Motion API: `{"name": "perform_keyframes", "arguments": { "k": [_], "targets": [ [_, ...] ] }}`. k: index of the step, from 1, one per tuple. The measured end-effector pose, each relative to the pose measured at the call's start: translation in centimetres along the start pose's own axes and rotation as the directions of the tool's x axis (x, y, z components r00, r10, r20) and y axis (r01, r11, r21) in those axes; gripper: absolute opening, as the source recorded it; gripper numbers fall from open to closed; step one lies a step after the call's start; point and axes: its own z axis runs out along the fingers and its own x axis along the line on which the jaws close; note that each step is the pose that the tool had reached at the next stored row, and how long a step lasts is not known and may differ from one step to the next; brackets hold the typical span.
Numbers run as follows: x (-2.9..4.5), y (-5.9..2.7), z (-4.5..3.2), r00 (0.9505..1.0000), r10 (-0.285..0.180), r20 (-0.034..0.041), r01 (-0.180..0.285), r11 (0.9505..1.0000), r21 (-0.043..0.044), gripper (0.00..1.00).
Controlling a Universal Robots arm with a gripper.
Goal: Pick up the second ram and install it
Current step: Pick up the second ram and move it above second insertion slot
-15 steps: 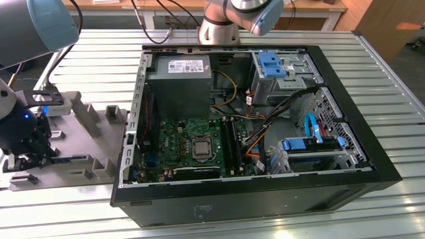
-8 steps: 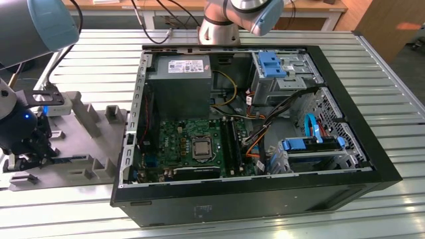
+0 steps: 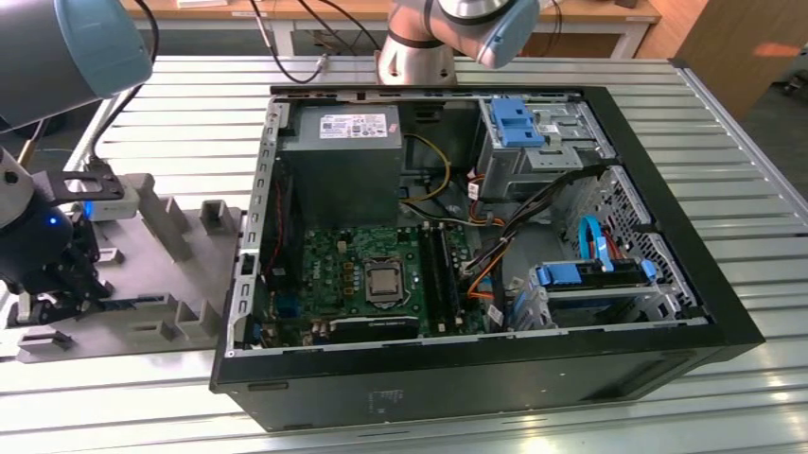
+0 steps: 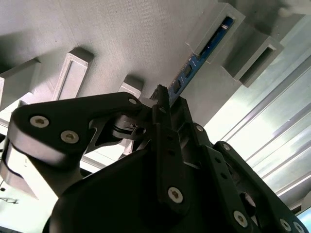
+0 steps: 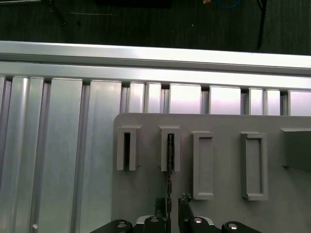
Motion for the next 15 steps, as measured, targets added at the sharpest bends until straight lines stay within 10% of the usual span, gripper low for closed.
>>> {"name": "perform_keyframes", "arguments": {
  "k": [15],
  "targets": [
    [0.0,-0.05,0.0,1.0,0.0,0.0,0.0,1.0,0.0,0.16]
  ]
}}
